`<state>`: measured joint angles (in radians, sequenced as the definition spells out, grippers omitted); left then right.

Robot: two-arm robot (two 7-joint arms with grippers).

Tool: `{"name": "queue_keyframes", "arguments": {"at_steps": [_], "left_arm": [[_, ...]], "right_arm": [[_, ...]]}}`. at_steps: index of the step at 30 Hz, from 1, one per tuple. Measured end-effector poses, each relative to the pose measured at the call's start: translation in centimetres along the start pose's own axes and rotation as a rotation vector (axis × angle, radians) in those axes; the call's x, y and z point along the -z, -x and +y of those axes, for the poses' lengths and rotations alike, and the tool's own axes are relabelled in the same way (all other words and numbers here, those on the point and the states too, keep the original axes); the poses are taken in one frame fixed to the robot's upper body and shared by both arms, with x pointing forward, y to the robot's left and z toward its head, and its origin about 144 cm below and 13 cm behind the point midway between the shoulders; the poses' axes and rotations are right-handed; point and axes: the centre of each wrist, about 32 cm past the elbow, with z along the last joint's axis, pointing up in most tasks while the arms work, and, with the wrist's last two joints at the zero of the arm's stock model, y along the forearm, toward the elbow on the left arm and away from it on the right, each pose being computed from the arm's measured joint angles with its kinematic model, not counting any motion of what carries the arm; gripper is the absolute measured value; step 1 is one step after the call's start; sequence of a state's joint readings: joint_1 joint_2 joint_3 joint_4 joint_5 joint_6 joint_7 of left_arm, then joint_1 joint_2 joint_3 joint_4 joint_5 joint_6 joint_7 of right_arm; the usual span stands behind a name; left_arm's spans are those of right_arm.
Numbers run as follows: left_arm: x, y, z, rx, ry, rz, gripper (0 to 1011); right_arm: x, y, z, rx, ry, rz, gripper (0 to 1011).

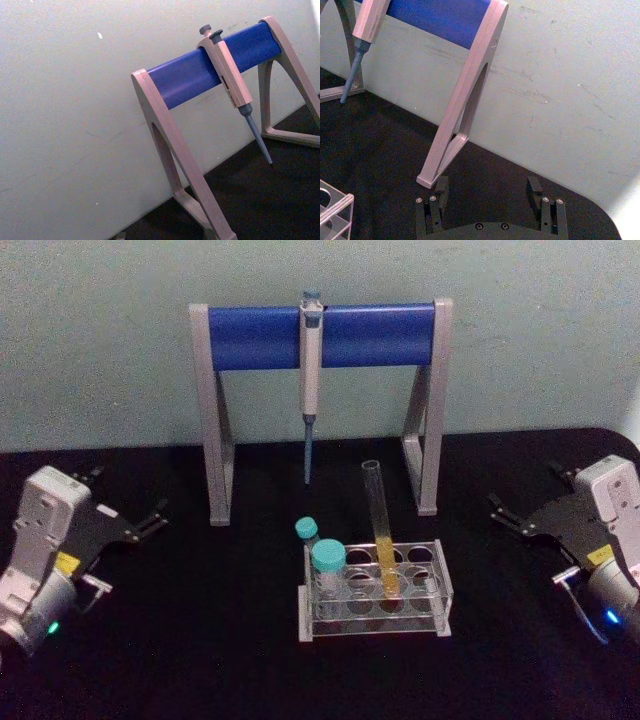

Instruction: Pick up the test tube from the test tube rack, shake it, then place it back into the test tube rack.

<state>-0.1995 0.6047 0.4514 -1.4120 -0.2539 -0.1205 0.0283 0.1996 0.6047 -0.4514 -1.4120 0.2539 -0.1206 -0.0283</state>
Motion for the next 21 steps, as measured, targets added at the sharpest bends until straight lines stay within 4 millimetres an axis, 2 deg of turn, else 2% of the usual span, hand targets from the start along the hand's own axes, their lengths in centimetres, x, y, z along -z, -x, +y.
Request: {"name": "queue_keyframes", "arguments": {"at_steps": [21], "left_arm": [[0.0,0.0,0.0,0.0,0.0,0.0,1001]], "right_arm": [[0.0,0.0,0.0,0.0,0.0,0.0,1000]]}}
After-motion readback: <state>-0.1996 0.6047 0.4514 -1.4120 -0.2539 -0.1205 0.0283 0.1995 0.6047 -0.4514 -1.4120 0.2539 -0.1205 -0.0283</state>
